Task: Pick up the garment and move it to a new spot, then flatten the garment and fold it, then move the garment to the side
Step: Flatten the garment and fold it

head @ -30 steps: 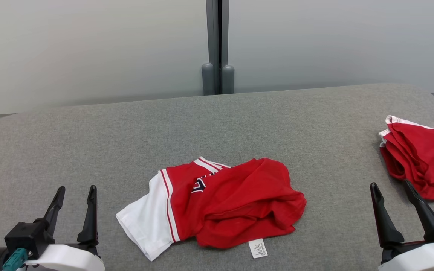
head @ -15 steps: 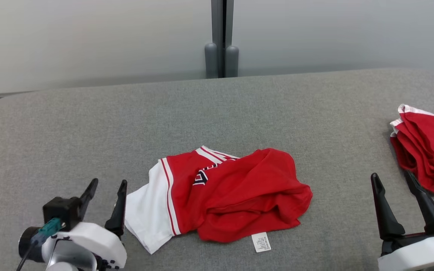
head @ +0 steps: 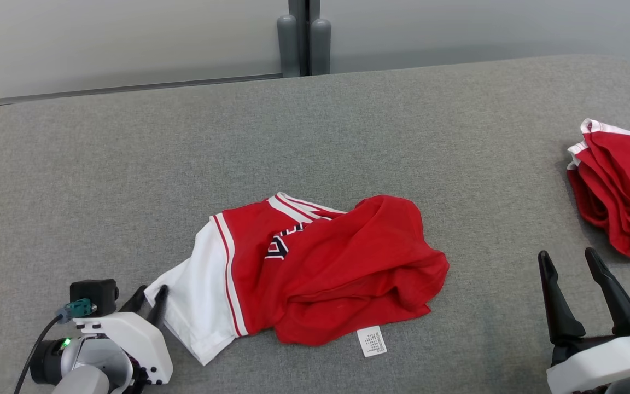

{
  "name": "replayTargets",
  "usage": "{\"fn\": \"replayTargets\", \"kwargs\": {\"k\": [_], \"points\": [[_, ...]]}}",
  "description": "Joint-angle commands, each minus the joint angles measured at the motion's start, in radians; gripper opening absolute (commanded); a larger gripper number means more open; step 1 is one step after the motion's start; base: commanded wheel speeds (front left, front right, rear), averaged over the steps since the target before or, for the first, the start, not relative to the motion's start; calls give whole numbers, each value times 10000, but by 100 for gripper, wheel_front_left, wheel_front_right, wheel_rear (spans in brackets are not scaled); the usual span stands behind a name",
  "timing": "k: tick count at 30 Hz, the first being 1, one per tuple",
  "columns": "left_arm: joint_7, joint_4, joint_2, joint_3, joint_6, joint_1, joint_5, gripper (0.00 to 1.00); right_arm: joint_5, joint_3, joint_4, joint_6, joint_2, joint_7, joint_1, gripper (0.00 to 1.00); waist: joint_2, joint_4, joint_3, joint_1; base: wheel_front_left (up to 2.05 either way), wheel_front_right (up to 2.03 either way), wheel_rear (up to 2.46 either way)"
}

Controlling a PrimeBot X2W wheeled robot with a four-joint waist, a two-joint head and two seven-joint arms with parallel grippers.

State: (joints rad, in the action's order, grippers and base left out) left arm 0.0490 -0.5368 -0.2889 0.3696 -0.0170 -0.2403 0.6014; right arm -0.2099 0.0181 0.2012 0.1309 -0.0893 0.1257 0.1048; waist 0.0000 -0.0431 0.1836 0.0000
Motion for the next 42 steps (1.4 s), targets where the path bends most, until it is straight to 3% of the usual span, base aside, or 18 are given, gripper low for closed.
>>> {"fn": "replayTargets", "kwargs": {"k": [1,8,20,22,23,30,42], "points": [[6,-382,131,160,145,-3,-19,0,-86,100,-219,-4,-155,8,-122,100,0,18,48,0,0,0,0],[-269,-704,232,292,312,-547,-135,0,-249,-514,-892,-4,-588,126,-486,100,0,271,508,0,0,0,0],[-971,-1468,525,434,550,-1515,-248,0,-1275,-3456,-4235,-4,-1361,-293,-2781,100,0,845,1405,0,0,0,0],[-1152,-1587,546,392,574,-1540,-210,0,-1366,-3637,-4621,-4,-1414,-506,-2992,16,0,864,1411,0,0,0,0],[-1299,-1617,543,357,574,-1565,-192,0,-1432,-3696,-4757,-4,-1431,-621,-3075,0,0,866,1405,0,0,0,0],[-2795,-374,416,-348,299,-1706,-85,0,-1056,-3035,-4293,-4,-1897,-1777,-3265,0,0,773,941,0,0,0,0],[-3043,4607,-80,-1540,-547,-2327,-326,0,-455,-1755,-1800,-4,-2737,-1038,-3670,0,0,537,-851,0,0,0,0]]}}
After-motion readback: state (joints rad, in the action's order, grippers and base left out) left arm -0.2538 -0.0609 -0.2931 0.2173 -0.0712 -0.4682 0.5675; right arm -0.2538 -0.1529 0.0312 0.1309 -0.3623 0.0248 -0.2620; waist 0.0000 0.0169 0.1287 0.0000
